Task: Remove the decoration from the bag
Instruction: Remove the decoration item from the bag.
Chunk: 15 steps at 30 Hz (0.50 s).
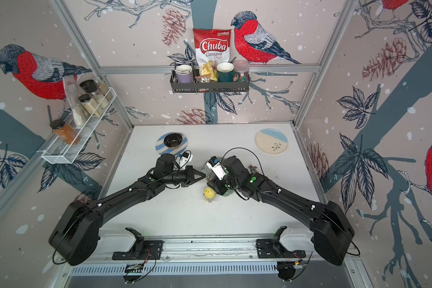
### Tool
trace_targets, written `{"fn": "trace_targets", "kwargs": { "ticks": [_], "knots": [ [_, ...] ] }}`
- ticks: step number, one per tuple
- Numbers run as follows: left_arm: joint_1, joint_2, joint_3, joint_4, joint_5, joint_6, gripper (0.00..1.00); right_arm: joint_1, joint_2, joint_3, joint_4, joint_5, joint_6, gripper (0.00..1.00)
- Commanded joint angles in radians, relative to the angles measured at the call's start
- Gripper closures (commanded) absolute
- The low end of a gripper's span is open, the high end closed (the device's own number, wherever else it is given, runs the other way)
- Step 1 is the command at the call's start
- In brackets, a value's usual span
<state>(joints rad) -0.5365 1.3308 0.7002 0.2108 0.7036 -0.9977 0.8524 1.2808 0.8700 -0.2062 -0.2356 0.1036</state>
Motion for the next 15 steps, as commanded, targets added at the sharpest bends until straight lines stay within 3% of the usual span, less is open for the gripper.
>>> {"fn": "trace_targets", "kwargs": {
  "ticks": [1, 7, 11, 15],
  "knots": [
    [-0.013, -0.003, -0.006, 0.094, -0.038, -0.040, 1.00, 0.002, 0.003, -0.017, 0.132, 0.023, 0.130, 0.55],
    [-0.031, -0.008, -0.013, 0.107, -0.046, -0.050, 1.00, 0.009, 0.041, -0.017, 0.165, 0.049, 0.149, 0.56],
    [-0.037, -0.013, -0.012, 0.107, -0.049, -0.051, 1.00, 0.005, 0.063, 0.001, 0.155, 0.075, 0.163, 0.66],
    [-0.036, -0.015, -0.013, 0.104, -0.052, -0.049, 1.00, -0.004, 0.062, -0.009, 0.165, 0.077, 0.179, 0.69]
  ]
}}
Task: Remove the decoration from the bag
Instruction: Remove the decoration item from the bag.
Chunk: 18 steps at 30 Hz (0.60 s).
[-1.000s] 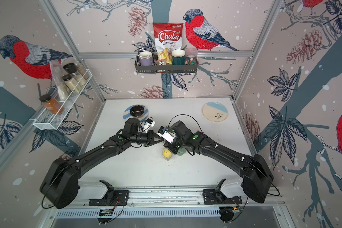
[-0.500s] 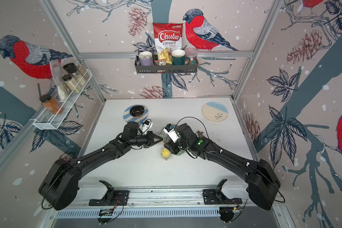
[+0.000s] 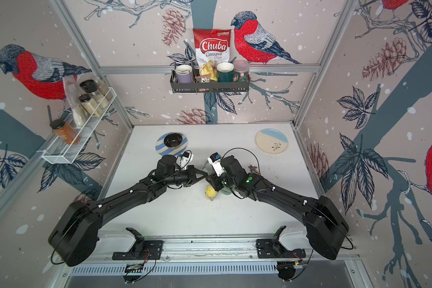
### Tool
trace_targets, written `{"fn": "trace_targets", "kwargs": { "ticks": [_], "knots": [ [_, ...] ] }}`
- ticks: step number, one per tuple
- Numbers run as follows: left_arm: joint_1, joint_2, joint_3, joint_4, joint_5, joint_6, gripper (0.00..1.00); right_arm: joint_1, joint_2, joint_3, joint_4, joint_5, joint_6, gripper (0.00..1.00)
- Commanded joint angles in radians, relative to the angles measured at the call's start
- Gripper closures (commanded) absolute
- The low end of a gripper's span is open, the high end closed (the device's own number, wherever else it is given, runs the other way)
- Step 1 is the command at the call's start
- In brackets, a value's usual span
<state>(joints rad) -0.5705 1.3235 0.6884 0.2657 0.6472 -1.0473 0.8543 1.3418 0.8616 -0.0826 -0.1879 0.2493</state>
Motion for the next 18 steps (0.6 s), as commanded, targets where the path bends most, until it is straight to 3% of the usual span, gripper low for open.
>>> {"fn": "trace_targets", "kwargs": {
  "ticks": [1, 14, 18],
  "knots": [
    [-0.003, -0.007, -0.001, 0.048, 0.004, 0.002, 1.00, -0.008, -0.002, -0.006, 0.043, 0.027, 0.039, 0.68],
    [-0.005, -0.007, 0.004, 0.040, -0.010, 0.006, 1.00, -0.036, -0.012, -0.029, 0.065, -0.012, 0.086, 0.71],
    [-0.005, -0.009, 0.003, 0.035, -0.016, 0.007, 1.00, -0.035, -0.012, -0.027, 0.059, -0.014, 0.089, 0.59]
  ]
}}
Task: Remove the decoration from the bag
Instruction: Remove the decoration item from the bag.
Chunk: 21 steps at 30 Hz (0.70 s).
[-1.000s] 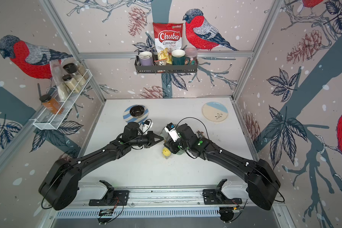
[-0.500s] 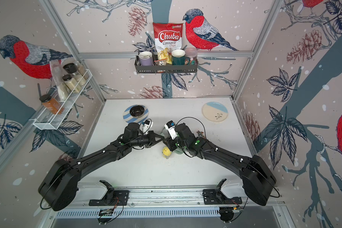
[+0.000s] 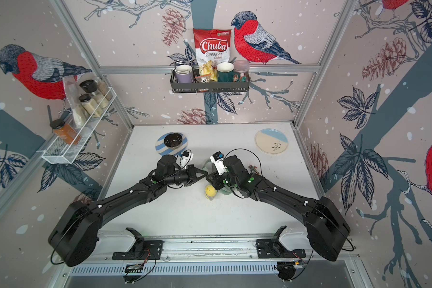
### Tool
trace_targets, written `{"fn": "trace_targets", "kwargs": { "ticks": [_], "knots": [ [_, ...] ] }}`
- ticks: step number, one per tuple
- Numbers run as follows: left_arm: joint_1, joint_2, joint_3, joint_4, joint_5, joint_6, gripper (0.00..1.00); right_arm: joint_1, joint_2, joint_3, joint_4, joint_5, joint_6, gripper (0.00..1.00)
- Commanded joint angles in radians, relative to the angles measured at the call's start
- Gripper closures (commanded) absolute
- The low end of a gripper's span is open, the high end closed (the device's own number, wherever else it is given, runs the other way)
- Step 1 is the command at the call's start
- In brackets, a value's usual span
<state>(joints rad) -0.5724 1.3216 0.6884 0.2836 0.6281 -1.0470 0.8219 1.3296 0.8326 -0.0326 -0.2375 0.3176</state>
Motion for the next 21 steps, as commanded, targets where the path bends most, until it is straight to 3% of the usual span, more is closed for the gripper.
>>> {"fn": "trace_targets", "kwargs": {
  "ticks": [1, 21],
  "knots": [
    [-0.003, -0.006, 0.003, 0.017, 0.004, 0.007, 1.00, -0.002, -0.004, 0.002, 0.006, 0.036, 0.017, 0.58],
    [-0.015, -0.009, 0.007, 0.029, 0.004, 0.002, 1.00, -0.002, 0.032, 0.030, -0.015, 0.071, 0.020, 0.92]
  ]
}}
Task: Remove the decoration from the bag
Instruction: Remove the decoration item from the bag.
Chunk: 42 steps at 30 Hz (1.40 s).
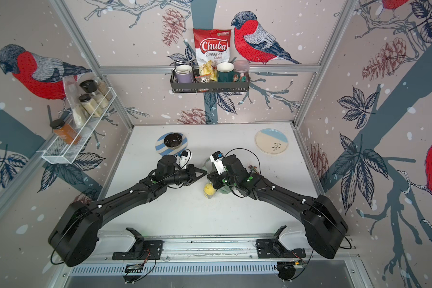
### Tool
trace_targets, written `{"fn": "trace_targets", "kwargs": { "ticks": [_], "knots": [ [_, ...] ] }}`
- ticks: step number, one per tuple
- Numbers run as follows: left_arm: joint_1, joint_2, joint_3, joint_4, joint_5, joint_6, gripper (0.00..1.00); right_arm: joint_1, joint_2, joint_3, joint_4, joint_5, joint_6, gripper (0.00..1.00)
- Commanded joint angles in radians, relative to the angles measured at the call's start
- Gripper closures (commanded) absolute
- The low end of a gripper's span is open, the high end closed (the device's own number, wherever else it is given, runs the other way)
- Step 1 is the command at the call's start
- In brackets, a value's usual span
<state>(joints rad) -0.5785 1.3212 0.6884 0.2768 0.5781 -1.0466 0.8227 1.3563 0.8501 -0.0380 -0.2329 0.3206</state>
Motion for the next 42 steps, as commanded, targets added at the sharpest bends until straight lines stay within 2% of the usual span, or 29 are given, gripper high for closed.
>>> {"fn": "trace_targets", "kwargs": {
  "ticks": [1, 8, 9, 12, 14, 17, 20, 26, 29, 31, 34, 37, 42],
  "knots": [
    [-0.009, -0.008, 0.008, 0.036, 0.055, 0.002, 1.00, -0.002, 0.005, 0.013, -0.007, 0.064, 0.016, 0.92],
    [-0.006, -0.013, 0.018, 0.012, 0.059, 0.013, 1.00, 0.000, -0.009, 0.004, 0.007, 0.063, -0.010, 0.92],
    [-0.002, -0.014, 0.021, 0.007, 0.061, 0.015, 0.97, 0.002, -0.012, 0.004, 0.006, 0.066, -0.019, 0.93],
    [0.015, -0.026, 0.029, -0.031, 0.073, 0.026, 0.77, 0.012, -0.013, 0.008, -0.004, 0.086, -0.051, 0.93],
    [0.041, -0.050, 0.039, -0.077, 0.086, 0.048, 0.70, 0.017, -0.004, 0.019, -0.023, 0.103, -0.070, 0.94],
    [0.097, -0.104, 0.087, -0.238, 0.102, 0.145, 0.64, 0.043, 0.008, 0.038, -0.056, 0.144, -0.123, 0.95],
    [0.110, -0.122, 0.153, -0.346, 0.097, 0.262, 0.59, 0.064, 0.012, 0.056, -0.084, 0.171, -0.170, 0.96],
    [0.105, -0.021, 0.236, -0.409, 0.171, 0.439, 0.42, 0.124, 0.014, 0.096, -0.184, 0.231, -0.316, 0.99],
    [0.106, 0.022, 0.257, -0.400, 0.217, 0.480, 0.36, 0.139, 0.000, 0.095, -0.210, 0.234, -0.358, 0.99],
    [0.105, 0.050, 0.247, -0.357, 0.260, 0.463, 0.38, 0.141, -0.012, 0.091, -0.213, 0.234, -0.370, 1.00],
    [0.103, 0.081, 0.196, -0.199, 0.348, 0.343, 0.41, 0.141, -0.020, 0.089, -0.215, 0.240, -0.375, 1.00],
    [0.101, 0.073, 0.118, -0.006, 0.382, 0.230, 0.40, 0.142, -0.027, 0.085, -0.216, 0.237, -0.374, 1.00],
    [0.098, 0.089, 0.093, 0.033, 0.413, 0.217, 0.42, 0.121, -0.045, 0.064, -0.183, 0.195, -0.353, 1.00]
  ]
}}
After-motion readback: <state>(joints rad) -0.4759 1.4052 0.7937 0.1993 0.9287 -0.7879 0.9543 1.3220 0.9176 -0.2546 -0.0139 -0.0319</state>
